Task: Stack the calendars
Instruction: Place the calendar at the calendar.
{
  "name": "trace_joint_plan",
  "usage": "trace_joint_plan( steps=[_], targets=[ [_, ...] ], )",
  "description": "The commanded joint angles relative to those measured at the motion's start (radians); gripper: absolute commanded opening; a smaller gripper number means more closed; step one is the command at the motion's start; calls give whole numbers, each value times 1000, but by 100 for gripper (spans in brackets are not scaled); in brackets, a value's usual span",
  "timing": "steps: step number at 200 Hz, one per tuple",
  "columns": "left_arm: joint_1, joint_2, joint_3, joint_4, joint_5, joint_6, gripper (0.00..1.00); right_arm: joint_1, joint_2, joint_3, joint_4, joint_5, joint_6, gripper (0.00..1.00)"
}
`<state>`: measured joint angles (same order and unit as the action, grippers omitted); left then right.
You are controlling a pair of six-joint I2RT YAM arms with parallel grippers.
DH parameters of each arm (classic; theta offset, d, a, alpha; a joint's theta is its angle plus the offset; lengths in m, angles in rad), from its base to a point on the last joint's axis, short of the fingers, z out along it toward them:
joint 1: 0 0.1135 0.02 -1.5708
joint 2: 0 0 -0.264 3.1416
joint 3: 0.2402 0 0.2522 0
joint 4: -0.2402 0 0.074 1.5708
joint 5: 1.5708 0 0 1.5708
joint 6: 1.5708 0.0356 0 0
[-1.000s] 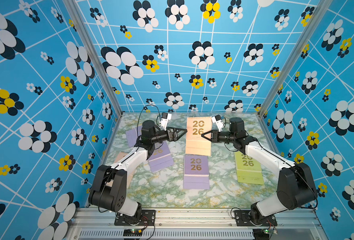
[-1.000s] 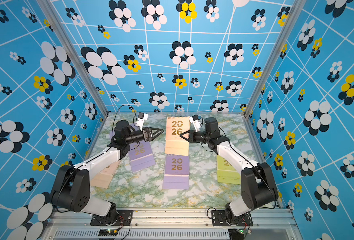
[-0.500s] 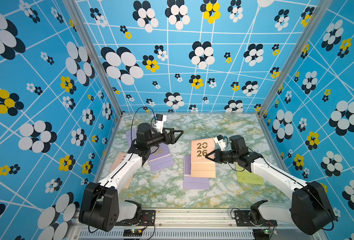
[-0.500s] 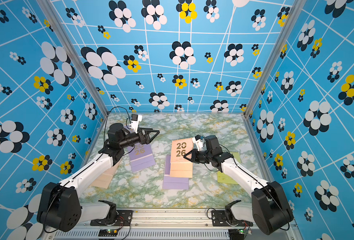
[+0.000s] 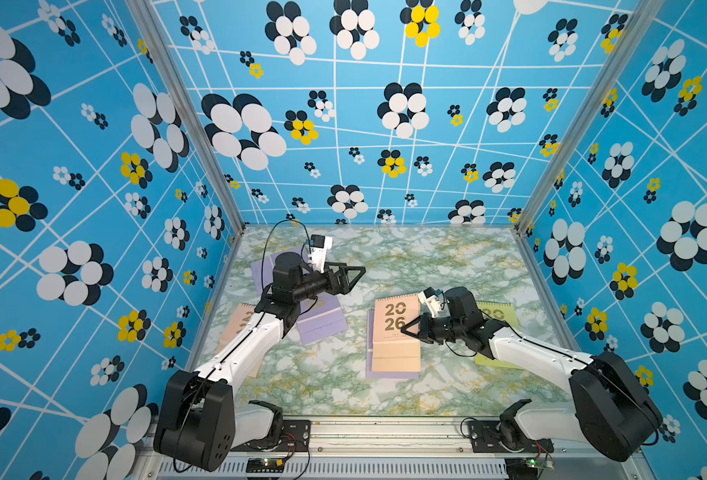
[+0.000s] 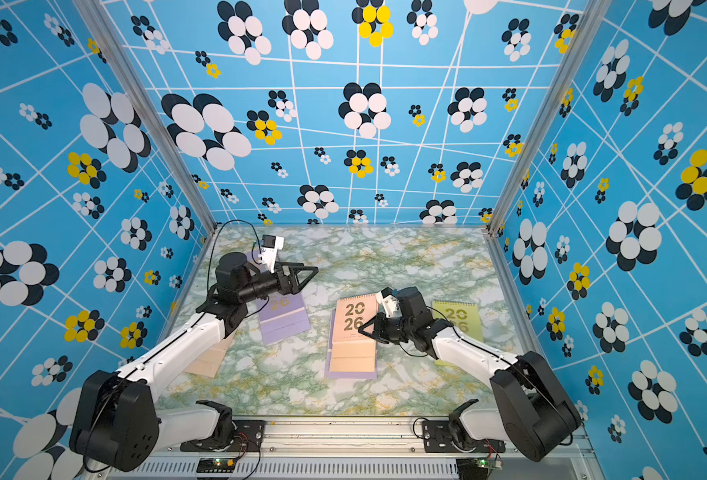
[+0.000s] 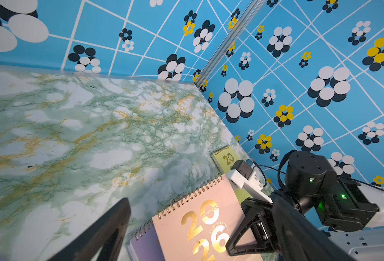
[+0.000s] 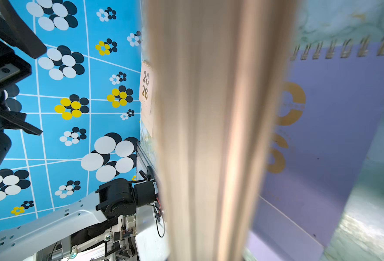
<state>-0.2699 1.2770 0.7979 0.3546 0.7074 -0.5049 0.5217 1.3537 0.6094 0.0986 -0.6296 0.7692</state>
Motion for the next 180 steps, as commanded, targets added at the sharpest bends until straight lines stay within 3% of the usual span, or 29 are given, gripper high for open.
trace_joint_plan(
  steps=[1,109,180],
  targets=[
    [-8,-21,-32,47,32,-12,99,7,30,12,62,-3,11,0],
    [-49,-39,-67,33,12,5,100,13,113,50,-66,22,-57,0],
    [-50,-50,-63,14,6,14,100,14,114,66,-156,69,-92,14]
  ],
)
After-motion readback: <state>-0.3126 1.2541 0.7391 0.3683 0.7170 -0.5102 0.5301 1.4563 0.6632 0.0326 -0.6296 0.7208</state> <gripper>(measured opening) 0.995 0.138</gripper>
